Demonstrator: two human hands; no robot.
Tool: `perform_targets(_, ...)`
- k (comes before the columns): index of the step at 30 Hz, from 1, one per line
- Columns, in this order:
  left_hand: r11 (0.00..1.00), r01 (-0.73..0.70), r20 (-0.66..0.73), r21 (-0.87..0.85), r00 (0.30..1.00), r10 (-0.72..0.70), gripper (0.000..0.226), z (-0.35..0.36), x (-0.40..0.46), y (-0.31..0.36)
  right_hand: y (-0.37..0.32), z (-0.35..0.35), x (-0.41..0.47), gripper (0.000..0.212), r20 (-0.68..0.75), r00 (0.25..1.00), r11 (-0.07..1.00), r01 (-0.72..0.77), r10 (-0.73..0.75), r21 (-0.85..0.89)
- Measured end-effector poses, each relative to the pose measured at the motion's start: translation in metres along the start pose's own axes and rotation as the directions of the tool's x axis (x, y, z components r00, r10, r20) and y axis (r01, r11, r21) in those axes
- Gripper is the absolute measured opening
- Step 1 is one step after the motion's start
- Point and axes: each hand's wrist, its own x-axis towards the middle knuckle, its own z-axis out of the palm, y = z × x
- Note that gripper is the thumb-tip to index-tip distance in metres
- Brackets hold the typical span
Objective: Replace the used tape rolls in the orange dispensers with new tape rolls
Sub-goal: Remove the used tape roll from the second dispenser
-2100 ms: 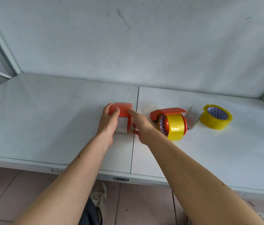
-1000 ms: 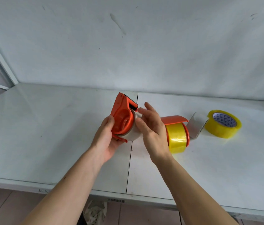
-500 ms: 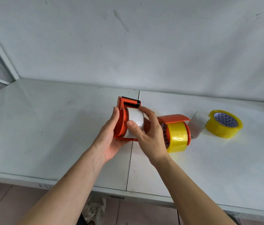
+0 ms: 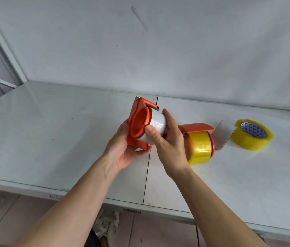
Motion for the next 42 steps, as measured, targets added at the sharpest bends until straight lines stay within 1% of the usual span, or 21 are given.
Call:
perform_targets(1,1.000,-0.002,-0.007,-0.001,1.000,0.002,0.036,-0.002,0.001,0.001,-0.004,0.000,0.001,0.049,-0.018,1.000,1.000,-0.005,0.005,0.011)
perform_targets(3,1.000,-0.002,-0.016,-0.002,1.000,0.002,0.036,-0.004,0.000,0.002,-0.008,-0.001,0.002,0.036,-0.028,1.000,1.000,-0.004,0.004,0.006)
perform_targets(6,1.000,-0.008,-0.014,0.012,1.000,0.008,0.035,-0.004,0.000,0.002,-0.014,0.000,0.003,0.030,-0.048,0.999,1.000,-0.013,0.014,0.011)
perform_targets(7,1.000,-0.015,-0.027,0.013,1.000,0.015,0.033,-0.005,0.000,0.002,-0.019,0.001,0.004,0.032,-0.065,0.998,0.999,-0.012,0.013,0.030)
perform_targets(10,1.000,-0.020,-0.058,0.014,0.998,0.020,0.031,-0.010,-0.002,0.007,-0.031,-0.003,0.010,0.057,-0.109,0.993,0.993,-0.024,0.037,0.119)
perform_targets(12,1.000,-0.017,-0.039,0.025,0.999,0.018,0.031,-0.009,-0.003,0.006,-0.034,-0.004,0.011,0.064,-0.109,0.993,0.991,-0.032,0.046,0.127)
perform_targets(14,0.999,-0.001,-0.036,0.032,0.999,0.003,0.034,-0.008,-0.004,0.003,-0.035,-0.003,0.009,0.077,-0.105,0.992,0.991,-0.053,0.066,0.123)
perform_targets(15,0.999,0.008,-0.057,0.047,0.998,-0.006,0.038,-0.007,-0.004,0.003,-0.035,-0.002,0.008,0.083,-0.105,0.992,0.990,-0.062,0.075,0.126)
perform_targets(16,0.995,-0.002,-0.088,0.102,0.996,0.011,0.044,-0.007,-0.003,0.003,-0.034,-0.002,0.007,0.084,-0.106,0.991,0.990,-0.071,0.084,0.123)
perform_targets(17,0.976,-0.023,-0.131,0.217,0.990,0.052,0.054,-0.007,-0.001,0.004,-0.033,-0.002,0.008,0.083,-0.104,0.991,0.990,-0.078,0.090,0.120)
perform_targets(18,0.934,-0.040,-0.173,0.354,0.979,0.108,0.067,-0.007,0.000,0.005,-0.031,-0.003,0.007,0.081,-0.097,0.990,0.989,-0.091,0.102,0.113)
perform_targets(19,0.893,-0.050,-0.199,0.447,0.968,0.153,0.080,-0.008,0.001,0.005,-0.030,-0.004,0.007,0.078,-0.091,0.989,0.989,-0.103,0.113,0.107)
perform_targets(21,0.863,-0.030,-0.199,0.504,0.968,0.150,0.103,-0.008,0.000,0.005,-0.028,-0.006,0.007,0.070,-0.076,0.989,0.988,-0.124,0.131,0.092)
perform_targets(22,0.865,-0.026,-0.176,0.502,0.976,0.131,0.105,-0.008,0.001,0.004,-0.028,-0.006,0.007,0.066,-0.067,0.988,0.989,-0.131,0.136,0.076)
perform_targets(25,0.880,-0.023,-0.103,0.475,0.991,0.081,0.097,-0.007,0.005,0.001,-0.025,-0.004,0.006,0.062,-0.053,0.989,0.990,-0.138,0.138,0.009)
perform_targets(28,0.887,0.007,-0.092,0.461,0.995,0.040,0.086,-0.010,0.010,-0.002,-0.024,0.000,0.004,0.062,-0.057,0.986,0.988,-0.156,0.154,-0.020)
perform_targets(30,0.902,0.006,-0.114,0.431,0.992,0.048,0.080,-0.012,0.012,-0.002,-0.025,0.002,0.004,0.061,-0.055,0.985,0.985,-0.166,0.164,-0.037)
perform_targets(34,0.924,-0.030,-0.148,0.382,0.985,0.094,0.074,-0.015,0.012,-0.001,-0.027,0.002,0.004,0.057,-0.051,0.983,0.982,-0.179,0.177,-0.057)
perform_targets(37,0.933,-0.056,-0.205,0.355,0.969,0.137,0.075,-0.018,0.014,-0.001,-0.027,0.001,0.005,0.057,-0.062,0.980,0.979,-0.193,0.190,-0.056)
perform_targets(42,0.943,-0.052,-0.286,0.329,0.946,0.152,0.072,-0.018,0.016,0.000,-0.024,0.003,0.006,0.057,-0.100,0.972,0.976,-0.216,0.212,-0.025)
